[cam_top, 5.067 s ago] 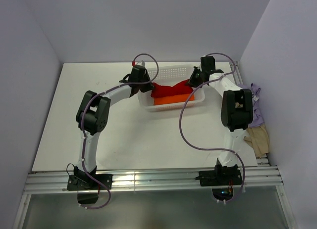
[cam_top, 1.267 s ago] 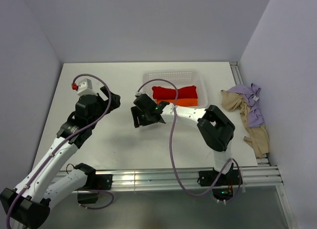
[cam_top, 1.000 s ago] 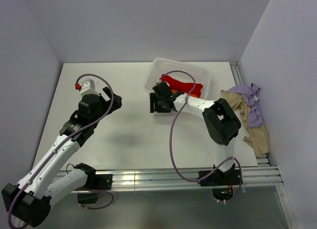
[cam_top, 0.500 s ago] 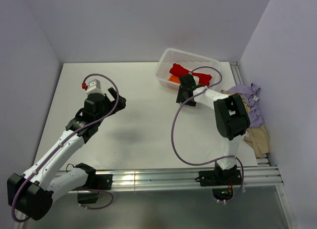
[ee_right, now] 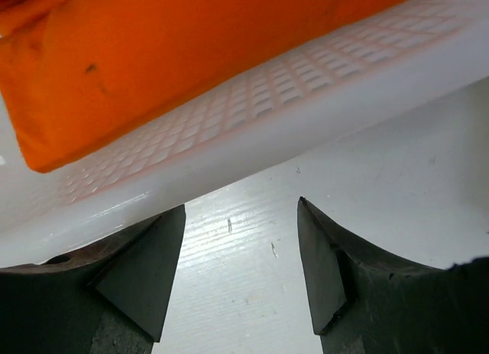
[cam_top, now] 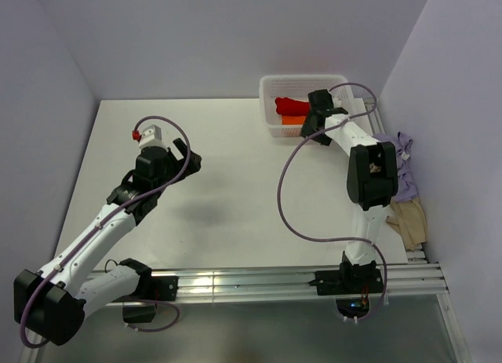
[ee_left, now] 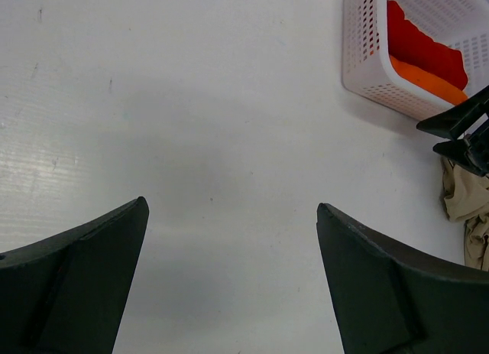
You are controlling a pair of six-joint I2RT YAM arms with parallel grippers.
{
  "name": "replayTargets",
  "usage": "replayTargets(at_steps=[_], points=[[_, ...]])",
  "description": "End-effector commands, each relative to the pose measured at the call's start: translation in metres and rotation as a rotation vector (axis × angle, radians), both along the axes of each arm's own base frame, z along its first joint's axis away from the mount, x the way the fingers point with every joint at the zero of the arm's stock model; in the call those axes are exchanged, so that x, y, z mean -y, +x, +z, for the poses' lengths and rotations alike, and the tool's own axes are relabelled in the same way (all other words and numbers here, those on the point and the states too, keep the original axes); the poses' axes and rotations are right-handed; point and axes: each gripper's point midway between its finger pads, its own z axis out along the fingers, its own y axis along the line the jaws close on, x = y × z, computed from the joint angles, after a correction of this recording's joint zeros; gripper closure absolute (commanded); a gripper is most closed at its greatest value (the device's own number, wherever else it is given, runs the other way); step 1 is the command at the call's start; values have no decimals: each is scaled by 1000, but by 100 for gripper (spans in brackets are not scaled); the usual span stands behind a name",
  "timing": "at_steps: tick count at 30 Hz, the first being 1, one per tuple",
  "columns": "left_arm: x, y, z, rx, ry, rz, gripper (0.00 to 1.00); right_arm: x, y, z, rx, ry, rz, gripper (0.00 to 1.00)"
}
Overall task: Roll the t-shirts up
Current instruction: Place the rolled tshirt into the container
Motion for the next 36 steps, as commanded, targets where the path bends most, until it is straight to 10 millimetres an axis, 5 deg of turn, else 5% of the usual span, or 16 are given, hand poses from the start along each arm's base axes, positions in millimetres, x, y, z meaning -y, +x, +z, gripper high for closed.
replayTargets(at_steps=[1,8,11,14,15,23,26,27,29,30,35,36], points=[[3,1,15,40,-18,-16,3,30,20,17,9,-11,-45,33],[5,-2,21,53,-33,-31,3,3,-5,37,68,112,53,30],[3,-6,24,60,-30,-31,3,-5,-25,55,108,155,93,20],[0,-11,25,66,-31,-30,3,-8,-50,74,161,170,126,14],[-1,-13,24,66,-30,-32,2,-9,-59,94,215,176,135,3],[-11,-40,8,74,-23,-55,0,-30,-133,121,431,287,249,2],[-22,-54,14,135,-42,-36,1,-21,-160,138,564,249,244,2],[-24,-59,16,155,-48,-34,1,-16,-169,125,560,228,236,2],[-31,-71,21,212,-67,-33,1,-9,-184,143,666,209,229,2],[-34,-75,22,221,-78,-22,1,-7,-191,134,669,205,225,2],[-23,-93,17,317,-132,-120,0,24,-228,155,858,177,70,1],[-22,-95,13,322,-132,-130,1,31,-233,146,861,162,42,0]])
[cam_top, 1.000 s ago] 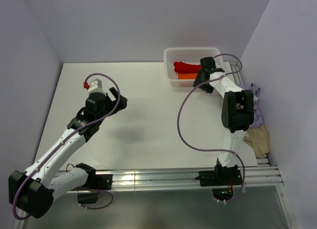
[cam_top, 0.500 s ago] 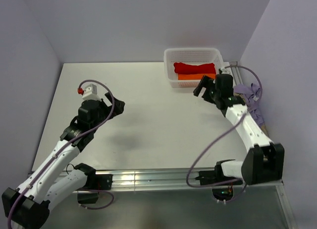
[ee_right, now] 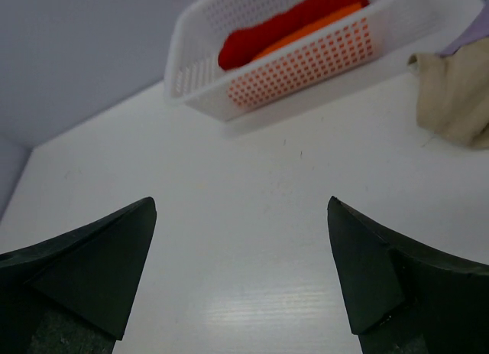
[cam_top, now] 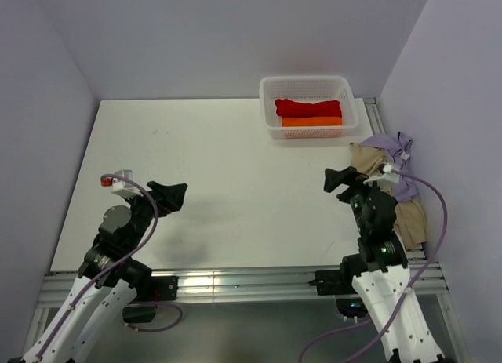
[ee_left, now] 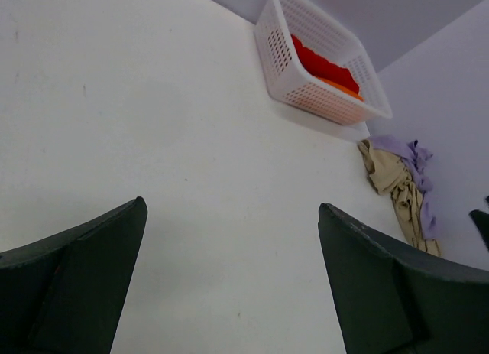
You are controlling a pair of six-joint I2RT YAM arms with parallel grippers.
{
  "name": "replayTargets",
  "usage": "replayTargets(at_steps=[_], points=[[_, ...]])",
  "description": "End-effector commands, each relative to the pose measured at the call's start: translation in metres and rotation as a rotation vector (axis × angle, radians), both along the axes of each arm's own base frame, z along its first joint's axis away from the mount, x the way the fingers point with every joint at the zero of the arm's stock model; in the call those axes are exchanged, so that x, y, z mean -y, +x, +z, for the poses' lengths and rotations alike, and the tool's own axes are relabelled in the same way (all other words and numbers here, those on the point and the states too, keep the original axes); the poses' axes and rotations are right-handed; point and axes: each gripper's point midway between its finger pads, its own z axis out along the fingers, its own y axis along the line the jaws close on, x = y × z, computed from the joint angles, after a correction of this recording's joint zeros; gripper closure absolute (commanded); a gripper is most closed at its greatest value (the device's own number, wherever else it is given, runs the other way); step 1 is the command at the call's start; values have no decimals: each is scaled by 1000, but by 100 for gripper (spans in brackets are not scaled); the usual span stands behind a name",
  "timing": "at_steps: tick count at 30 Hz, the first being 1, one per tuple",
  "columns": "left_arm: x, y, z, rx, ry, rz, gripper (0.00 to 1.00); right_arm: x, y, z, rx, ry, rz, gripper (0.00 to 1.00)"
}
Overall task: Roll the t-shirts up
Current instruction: Place the rolled tshirt into the container
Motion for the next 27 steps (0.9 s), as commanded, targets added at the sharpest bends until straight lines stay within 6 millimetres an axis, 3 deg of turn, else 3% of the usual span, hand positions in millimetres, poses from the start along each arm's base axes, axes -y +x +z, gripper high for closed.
replayTargets(at_steps=[1,5,8,17,27], points=[[7,-5,-21,21,19,-51,1,30,-12,14,121,9,-164,0],[11,-7,-26,27,-3,-70,3,36,-28,21,213,36,-184,0],[14,-7,-33,4,-9,-82,4,32,-31,11,205,39,-161,0],[17,-9,-34,5,-12,-104,3,24,-30,6,185,51,-125,0],[18,-10,-35,1,-7,-109,3,31,-32,6,184,72,-167,2]])
